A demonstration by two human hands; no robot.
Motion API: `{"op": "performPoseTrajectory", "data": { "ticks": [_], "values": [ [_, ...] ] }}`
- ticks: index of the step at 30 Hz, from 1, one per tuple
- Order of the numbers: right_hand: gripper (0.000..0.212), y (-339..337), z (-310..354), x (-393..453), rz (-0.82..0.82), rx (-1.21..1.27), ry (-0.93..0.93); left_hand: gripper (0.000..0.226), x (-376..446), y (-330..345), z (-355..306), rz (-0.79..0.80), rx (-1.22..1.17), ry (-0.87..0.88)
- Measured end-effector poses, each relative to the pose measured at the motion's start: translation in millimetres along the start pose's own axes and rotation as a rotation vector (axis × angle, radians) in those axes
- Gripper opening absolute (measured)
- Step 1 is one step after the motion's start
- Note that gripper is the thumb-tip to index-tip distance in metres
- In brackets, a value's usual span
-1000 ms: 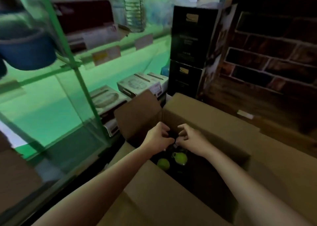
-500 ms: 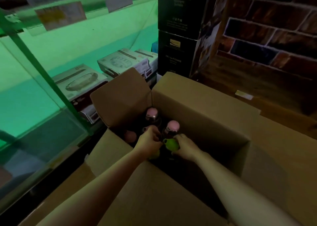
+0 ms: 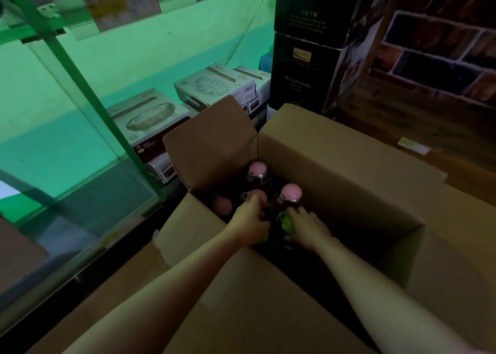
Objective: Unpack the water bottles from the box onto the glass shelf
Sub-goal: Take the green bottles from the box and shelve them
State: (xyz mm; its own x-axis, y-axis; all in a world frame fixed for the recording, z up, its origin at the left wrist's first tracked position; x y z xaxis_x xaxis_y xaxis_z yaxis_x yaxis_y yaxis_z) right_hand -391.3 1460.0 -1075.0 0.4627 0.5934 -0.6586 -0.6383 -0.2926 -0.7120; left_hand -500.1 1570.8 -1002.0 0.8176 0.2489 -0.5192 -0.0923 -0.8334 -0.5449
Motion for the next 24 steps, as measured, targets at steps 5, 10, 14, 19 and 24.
{"op": "performPoseTrajectory", "data": {
  "ticks": [5,10,14,19,24],
  "values": [
    [0.075,-36,8,-34,-0.103,0.146,-0.03,0.044,-7,-4,-6,0.034,-0.059,0.01],
    [0.058,-90,32,-86,-0.218,0.192,-0.111,0.074,-22,-20,-24,0.012,-0.113,0.076],
    [0.058,-133,71,-132,-0.377,0.152,-0.215,0.107,-43,-45,-46,-0.004,-0.183,0.174],
    [0.06,-172,136,-183,-0.497,0.087,-0.403,0.081,-90,-95,-62,-0.069,-0.338,0.386],
    [0.069,-206,197,-235,-0.527,0.082,-0.552,0.075,-159,-156,-67,-0.217,-0.342,0.471]
  ]
}}
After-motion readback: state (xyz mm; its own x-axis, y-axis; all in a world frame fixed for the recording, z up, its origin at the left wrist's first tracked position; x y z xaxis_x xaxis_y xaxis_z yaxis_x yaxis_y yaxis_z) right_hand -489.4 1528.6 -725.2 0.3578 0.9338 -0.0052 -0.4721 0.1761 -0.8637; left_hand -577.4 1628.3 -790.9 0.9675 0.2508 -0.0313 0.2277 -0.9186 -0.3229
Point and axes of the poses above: each hand's wrist, its own x-axis towards the middle knuckle, its own y-axis out of the palm, z = x × y, the point moved 3 cm from there along x, towards the middle knuckle, and after that the axes turned 15 degrees about z, right-handed, at the moved point
